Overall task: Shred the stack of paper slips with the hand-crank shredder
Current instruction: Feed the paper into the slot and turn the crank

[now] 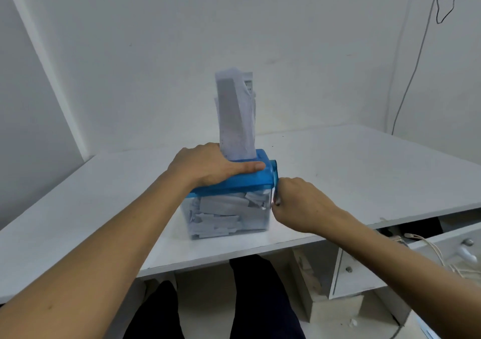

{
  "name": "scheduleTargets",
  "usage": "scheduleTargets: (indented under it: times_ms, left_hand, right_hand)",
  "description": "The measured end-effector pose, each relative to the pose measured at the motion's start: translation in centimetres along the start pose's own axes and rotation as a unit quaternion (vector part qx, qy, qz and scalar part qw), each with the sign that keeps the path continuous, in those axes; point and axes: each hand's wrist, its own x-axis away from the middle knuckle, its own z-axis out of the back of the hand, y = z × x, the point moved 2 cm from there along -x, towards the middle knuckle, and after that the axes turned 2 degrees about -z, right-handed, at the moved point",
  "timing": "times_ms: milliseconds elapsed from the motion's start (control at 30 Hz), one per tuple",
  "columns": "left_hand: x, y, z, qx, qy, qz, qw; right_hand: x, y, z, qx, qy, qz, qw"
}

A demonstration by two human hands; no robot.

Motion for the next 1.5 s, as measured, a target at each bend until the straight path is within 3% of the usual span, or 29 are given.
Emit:
scheduleTargets:
  times_ms: [133,267,367,433,467,567,633,667,767,900,1000,1100,1267,1500]
  left_hand:
    - [0.2,0.4,0.4,-0.004,0.000,0.006,1.000]
    - [0.3,0.2,0.3,0.007,0.009,0.008,1.000]
    - [0.2,0.0,0.1,0.021,0.013,0.001,1.000]
    - [0.1,-0.1,0.2,0.022,0.017,-0.003,1.000]
    - [0.0,-0.1,0.3,0.025,0.016,-0.004,1.000]
    - [0.1,-0.1,0.3,0.035,0.011,-0.005,0.999]
    - [0.1,0.0,0.2,0.031,0.012,-0.008,0.999]
    - [0.1,-0.1,0.1,0.028,0.013,-0.009,0.999]
    - [-0.2,-0.3,0.2,0.022,0.016,-0.006,1.000]
    - [-0.1,-0.2,0.1,0.008,0.007,-0.015,1.000]
    - [0.2,-0.2,0.2,-0.002,0.004,-0.037,0.999]
    - [0.5,-0.2,0.2,0.014,0.025,-0.039,0.999]
    - [0.5,-0.2,0.0,0.020,0.025,-0.027,0.999]
    - [0.4,-0.1,0.3,0.030,0.013,-0.022,0.999]
  right_hand:
    - [-0.7,-1.2,3.2,-0.015,-0.131,-0.020,0.991]
    - [-2.9,-1.9,7.1,-0.064,-0.294,-0.097,0.949]
    - [-4.7,-2.2,9.3,-0.062,-0.332,-0.126,0.933]
    - [-5.3,-2.2,10.1,-0.059,-0.303,-0.125,0.943]
    - [-5.6,-2.2,10.4,-0.057,-0.243,-0.110,0.962]
    - [-6.3,-2.4,10.1,-0.015,0.042,-0.034,0.998]
    - [-6.7,-2.4,8.7,0.005,0.201,-0.001,0.980]
    - [-7.0,-2.5,8.0,-0.010,0.239,0.007,0.971]
    - [-9.7,-2.1,6.2,-0.132,0.209,-0.021,0.969]
    - [-11.6,0.1,1.9,-0.242,0.064,-0.130,0.959]
    - [-9.4,1.6,-1.6,-0.333,-0.030,-0.174,0.926]
    - [-6.9,1.8,-2.9,-0.367,-0.059,-0.194,0.908]
    - [-3.5,1.7,-3.0,-0.391,0.002,-0.210,0.896]
    - [2.0,0.3,-0.2,-0.313,0.139,-0.085,0.936]
